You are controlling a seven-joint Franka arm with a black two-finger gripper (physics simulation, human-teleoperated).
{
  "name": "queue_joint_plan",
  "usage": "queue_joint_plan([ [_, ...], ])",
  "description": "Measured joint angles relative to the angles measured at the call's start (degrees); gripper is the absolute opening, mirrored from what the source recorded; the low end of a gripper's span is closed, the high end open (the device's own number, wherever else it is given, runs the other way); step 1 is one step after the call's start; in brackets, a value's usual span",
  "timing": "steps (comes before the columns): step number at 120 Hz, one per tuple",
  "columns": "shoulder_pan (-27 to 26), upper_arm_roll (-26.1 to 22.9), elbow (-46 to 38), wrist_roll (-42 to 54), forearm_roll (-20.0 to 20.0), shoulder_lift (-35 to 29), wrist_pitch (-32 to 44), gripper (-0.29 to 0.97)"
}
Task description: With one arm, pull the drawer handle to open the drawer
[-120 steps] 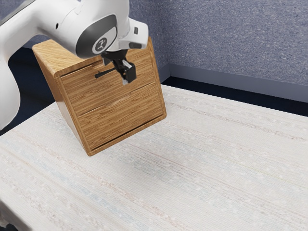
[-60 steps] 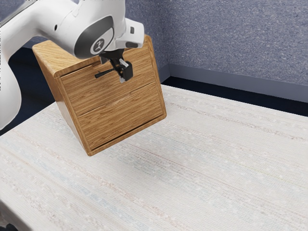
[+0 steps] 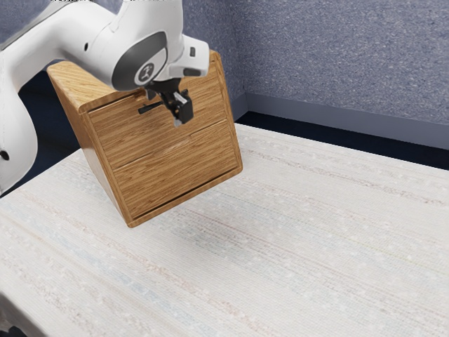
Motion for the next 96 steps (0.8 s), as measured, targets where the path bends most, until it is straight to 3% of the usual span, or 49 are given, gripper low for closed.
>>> queue_joint_plan([
  [52, -0.8, -0.3, -1.2, -0.6, -1.1, 0.4, 0.9, 0.66],
  [96, -6.0, -0.4, -12.6, -3.3, -0.4, -8.9, 0.5, 0.61],
])
